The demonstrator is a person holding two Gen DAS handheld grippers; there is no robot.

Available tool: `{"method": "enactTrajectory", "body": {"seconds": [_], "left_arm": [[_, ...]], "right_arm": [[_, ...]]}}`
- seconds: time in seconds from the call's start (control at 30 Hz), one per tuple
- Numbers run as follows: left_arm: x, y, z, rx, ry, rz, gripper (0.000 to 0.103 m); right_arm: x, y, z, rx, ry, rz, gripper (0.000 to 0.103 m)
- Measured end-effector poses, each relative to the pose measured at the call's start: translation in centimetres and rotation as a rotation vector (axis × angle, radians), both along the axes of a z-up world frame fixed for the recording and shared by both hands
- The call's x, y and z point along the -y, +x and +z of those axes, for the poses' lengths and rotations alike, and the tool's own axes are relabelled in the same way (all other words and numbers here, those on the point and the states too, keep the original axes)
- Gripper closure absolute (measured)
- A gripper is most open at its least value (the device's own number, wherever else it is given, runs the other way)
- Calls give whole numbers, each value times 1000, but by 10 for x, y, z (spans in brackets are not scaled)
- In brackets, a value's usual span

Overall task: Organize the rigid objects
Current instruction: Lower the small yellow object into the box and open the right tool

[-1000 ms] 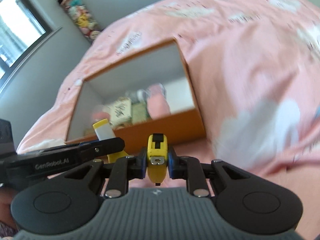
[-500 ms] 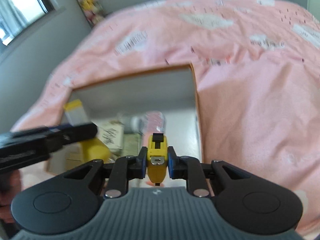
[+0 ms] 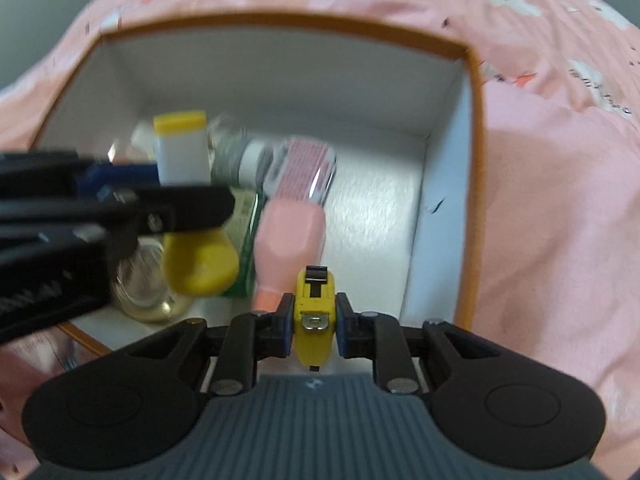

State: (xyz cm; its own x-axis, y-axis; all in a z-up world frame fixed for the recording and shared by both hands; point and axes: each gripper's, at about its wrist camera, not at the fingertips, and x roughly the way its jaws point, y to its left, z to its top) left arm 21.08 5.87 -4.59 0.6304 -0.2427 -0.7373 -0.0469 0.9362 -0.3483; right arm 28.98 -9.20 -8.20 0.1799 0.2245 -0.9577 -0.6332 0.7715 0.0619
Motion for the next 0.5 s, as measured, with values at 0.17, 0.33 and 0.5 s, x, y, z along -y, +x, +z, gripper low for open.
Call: {"method": "enactTrajectory", "body": {"seconds": [0.17, 0.33, 0.5], "left_arm": [[-3, 0, -2, -11, -20, 1, 76], [-5, 0, -4, -14, -30, 3, 76], [-5, 1, -3, -14, -55, 1, 76]], "right_arm": [[-9, 1, -9, -29, -66, 57, 84], [-13, -2, -4, 20, -108, 121, 83], [-16, -5, 7, 75, -157, 177, 87]]}}
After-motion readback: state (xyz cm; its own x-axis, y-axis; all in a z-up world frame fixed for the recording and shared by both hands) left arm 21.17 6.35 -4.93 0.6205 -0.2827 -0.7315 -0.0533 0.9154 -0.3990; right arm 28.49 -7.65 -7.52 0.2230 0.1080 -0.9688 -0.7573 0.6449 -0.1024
